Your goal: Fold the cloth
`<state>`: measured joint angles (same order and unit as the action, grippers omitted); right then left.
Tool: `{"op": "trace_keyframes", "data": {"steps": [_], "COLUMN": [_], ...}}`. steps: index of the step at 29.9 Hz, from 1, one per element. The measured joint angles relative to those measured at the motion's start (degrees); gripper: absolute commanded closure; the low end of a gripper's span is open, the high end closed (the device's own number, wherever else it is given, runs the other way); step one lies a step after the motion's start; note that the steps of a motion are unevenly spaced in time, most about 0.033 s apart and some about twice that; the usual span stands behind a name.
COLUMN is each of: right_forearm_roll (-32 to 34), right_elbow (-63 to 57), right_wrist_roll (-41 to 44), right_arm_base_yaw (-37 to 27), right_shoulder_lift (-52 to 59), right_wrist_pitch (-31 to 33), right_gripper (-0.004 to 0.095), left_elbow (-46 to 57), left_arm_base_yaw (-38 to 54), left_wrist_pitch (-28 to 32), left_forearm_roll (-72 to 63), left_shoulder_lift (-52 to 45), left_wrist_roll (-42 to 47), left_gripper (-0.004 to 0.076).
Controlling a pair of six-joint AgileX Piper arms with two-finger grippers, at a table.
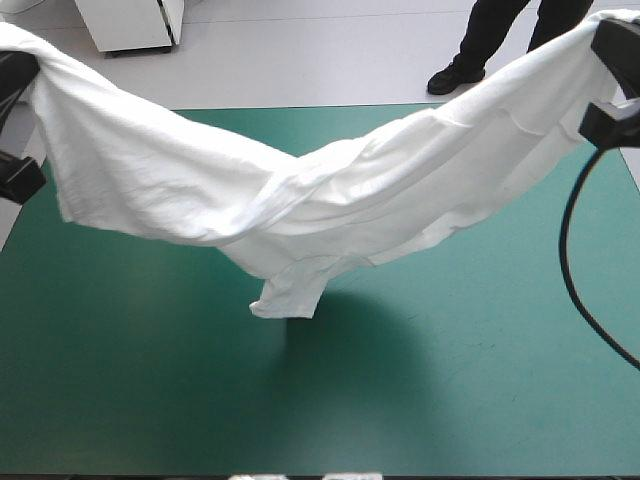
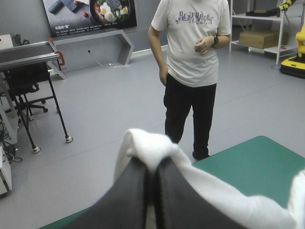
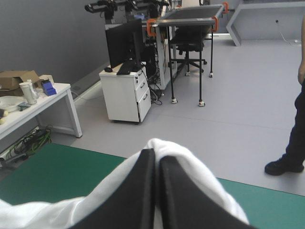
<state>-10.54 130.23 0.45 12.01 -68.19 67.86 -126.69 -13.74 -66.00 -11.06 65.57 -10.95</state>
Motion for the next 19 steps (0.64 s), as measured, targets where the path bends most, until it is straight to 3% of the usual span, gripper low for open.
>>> {"op": "trace_keyframes", "data": {"steps": [11, 19], "right_forearm_roll": [-4.66, -4.73], "right_elbow": [-0.03, -11.70], "right_wrist_roll": [-0.45, -0.45], "right_arm_base_yaw": [0.00, 0.00], "right_shoulder_lift": [4.44, 4.03], "right_wrist_pitch": [0.01, 0.51], "right_gripper": [0.0925, 0.0925], "left_elbow": [0.92, 10.63], "left_arm_base_yaw": [0.00, 0.00], "left_wrist_pitch": [-3.55, -3.90], "left_forearm_roll": [0.20, 0.48], "left_shoulder_lift": [-4.45, -1.42], "left_wrist_roll": [0.66, 1.58], "left_gripper": [0.0734, 0.0734]}}
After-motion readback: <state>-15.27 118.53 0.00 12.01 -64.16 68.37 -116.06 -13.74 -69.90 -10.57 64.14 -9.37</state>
